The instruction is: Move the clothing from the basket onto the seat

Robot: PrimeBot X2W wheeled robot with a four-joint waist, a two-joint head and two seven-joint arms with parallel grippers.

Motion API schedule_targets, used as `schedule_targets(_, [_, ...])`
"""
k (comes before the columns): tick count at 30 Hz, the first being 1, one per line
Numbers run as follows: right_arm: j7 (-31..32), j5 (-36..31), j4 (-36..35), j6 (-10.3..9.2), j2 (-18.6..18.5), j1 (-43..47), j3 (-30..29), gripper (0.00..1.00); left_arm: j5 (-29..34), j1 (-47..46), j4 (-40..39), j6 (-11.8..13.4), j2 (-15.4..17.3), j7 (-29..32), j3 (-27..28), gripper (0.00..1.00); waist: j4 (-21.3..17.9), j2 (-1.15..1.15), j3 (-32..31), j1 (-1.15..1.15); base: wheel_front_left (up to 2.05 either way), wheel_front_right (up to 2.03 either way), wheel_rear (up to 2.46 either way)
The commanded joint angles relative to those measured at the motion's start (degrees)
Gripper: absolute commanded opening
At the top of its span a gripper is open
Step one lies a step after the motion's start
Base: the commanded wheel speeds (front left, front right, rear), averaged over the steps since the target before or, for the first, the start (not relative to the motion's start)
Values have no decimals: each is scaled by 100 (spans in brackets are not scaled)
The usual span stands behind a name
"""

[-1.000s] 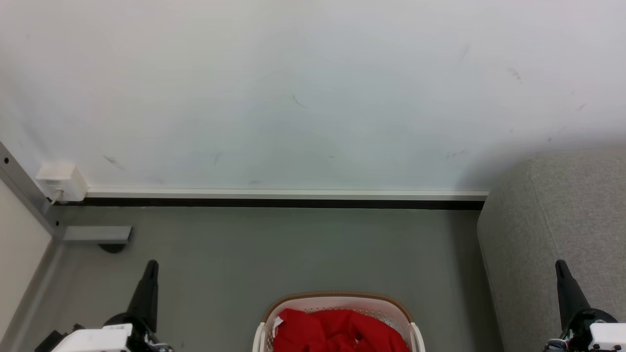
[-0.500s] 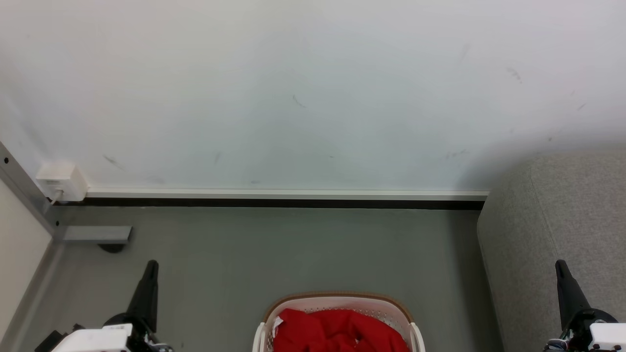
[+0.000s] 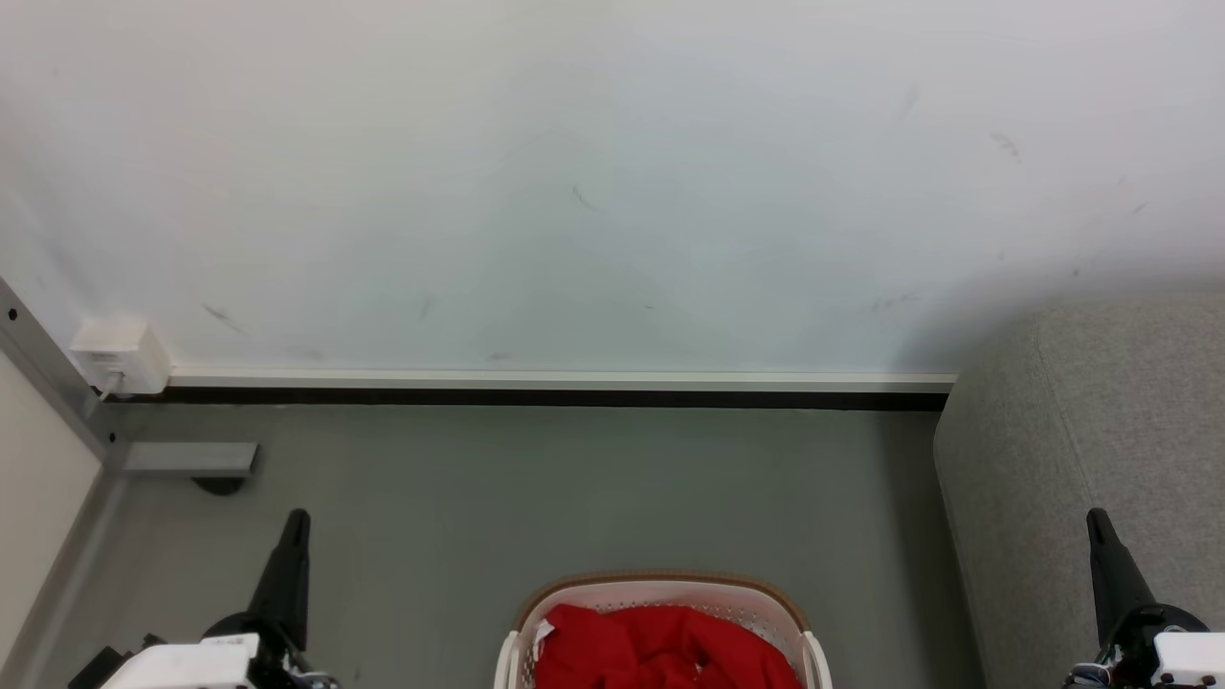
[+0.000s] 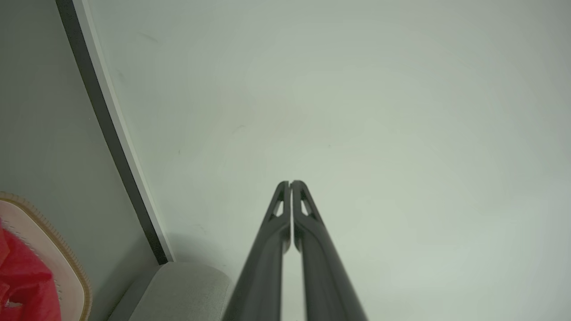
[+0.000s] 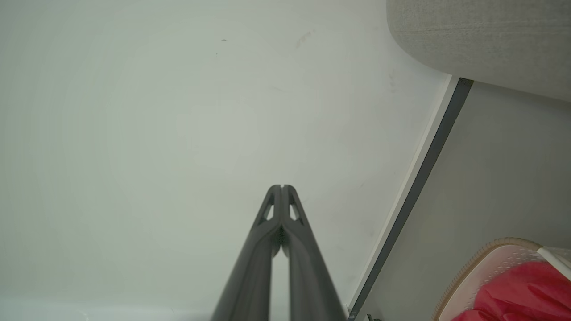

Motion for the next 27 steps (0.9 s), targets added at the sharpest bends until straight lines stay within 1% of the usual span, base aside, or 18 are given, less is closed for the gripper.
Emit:
schedule_targets(1, [11,11,-20,-13,-7,-74,-17,0,-69,-41,-14,-23,13,18,10,0,0,0,0,0,0,0,0])
schedule_targets(25, [11,11,-20,-14,-7,-74,-17,0,-69,-41,-14,-23,13,18,10,0,0,0,0,0,0,0,0])
schedule_targets(26, [-1,-1,25,0,3,15,5,100,1,13,27,1,-5,-4,-2,100,0,0,0,0,0,0,0])
schedule_targets(27, [-5,-1,75,0,14,52,10,100,1,48,76,4,-16,-6,-8,100,0,0,0,0,0,0,0])
